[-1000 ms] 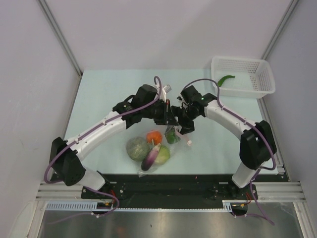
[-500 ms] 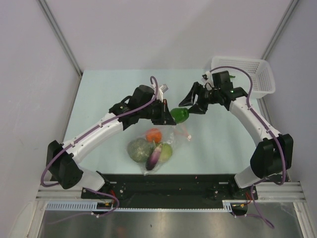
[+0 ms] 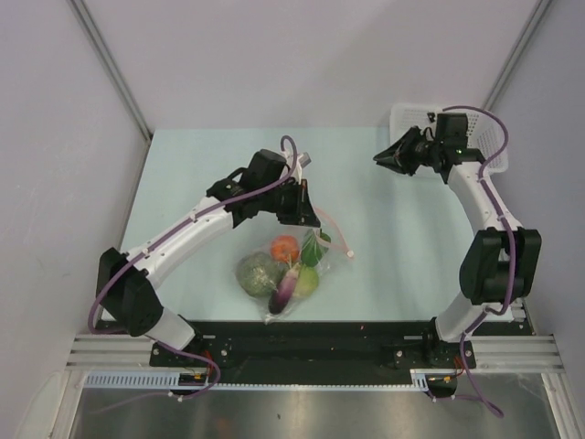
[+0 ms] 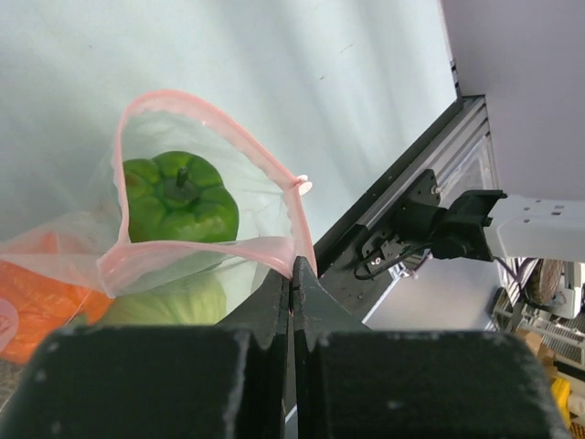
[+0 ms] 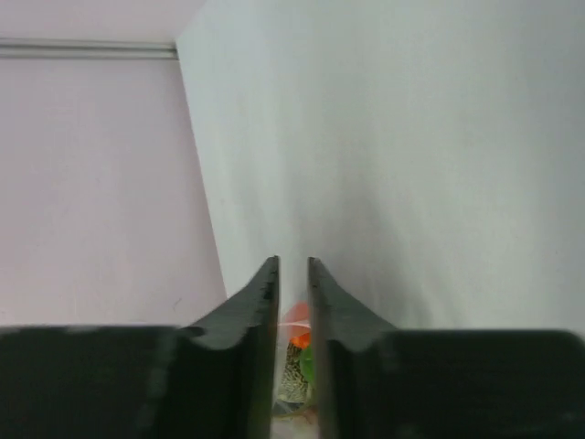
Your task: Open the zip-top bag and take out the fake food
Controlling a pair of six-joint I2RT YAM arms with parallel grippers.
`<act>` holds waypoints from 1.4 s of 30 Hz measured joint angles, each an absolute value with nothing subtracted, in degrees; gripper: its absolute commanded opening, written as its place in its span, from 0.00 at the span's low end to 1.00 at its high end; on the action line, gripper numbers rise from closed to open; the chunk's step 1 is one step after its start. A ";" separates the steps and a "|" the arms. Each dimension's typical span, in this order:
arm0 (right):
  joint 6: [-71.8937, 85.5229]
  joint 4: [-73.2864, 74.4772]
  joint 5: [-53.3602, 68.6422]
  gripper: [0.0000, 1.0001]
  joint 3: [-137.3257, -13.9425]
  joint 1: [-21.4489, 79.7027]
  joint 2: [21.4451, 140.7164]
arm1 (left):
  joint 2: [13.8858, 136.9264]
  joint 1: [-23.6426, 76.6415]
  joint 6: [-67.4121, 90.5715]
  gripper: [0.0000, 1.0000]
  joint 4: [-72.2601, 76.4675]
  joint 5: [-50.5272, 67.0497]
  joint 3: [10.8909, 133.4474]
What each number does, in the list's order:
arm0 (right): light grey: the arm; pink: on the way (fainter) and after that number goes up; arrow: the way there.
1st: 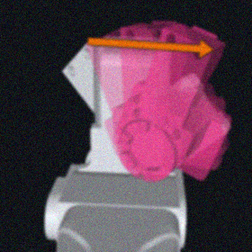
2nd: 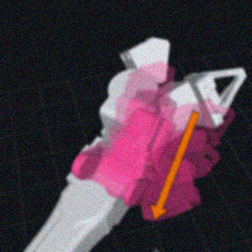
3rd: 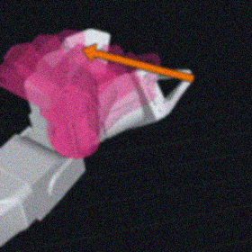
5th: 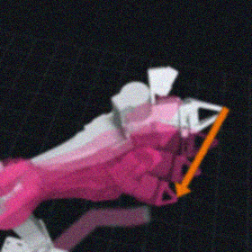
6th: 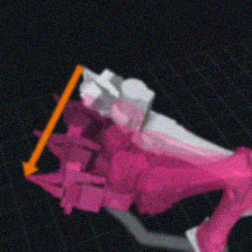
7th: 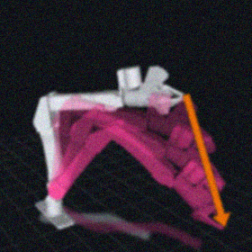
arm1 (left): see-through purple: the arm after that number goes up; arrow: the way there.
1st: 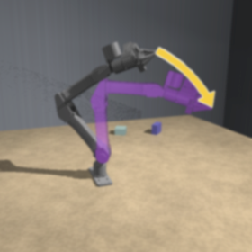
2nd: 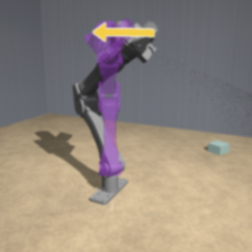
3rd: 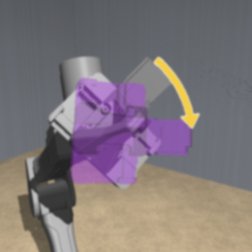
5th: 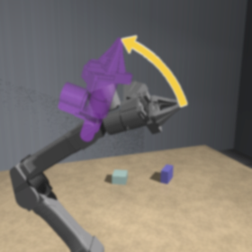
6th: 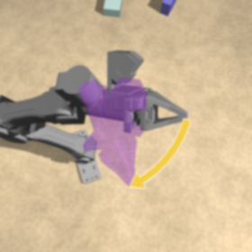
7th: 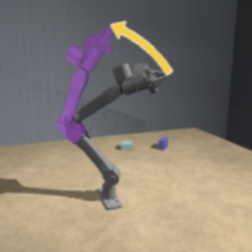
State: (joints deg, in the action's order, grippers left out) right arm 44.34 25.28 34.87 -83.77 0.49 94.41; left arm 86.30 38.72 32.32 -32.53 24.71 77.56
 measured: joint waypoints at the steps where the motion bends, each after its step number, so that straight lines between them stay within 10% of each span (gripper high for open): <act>1: 43.57 25.52 34.70 0.34 -84.27 1.02 96.01 | 86.83 38.52 31.88 0.00 -32.75 24.93 77.71; 16: 33.65 45.30 32.36 0.67 -82.63 16.73 92.29 | 91.09 36.93 29.67 0.00 -34.68 28.95 79.18; 42: 38.83 40.86 32.51 0.88 -76.69 29.02 101.65 | 87.26 37.78 34.65 0.00 -30.39 30.41 78.08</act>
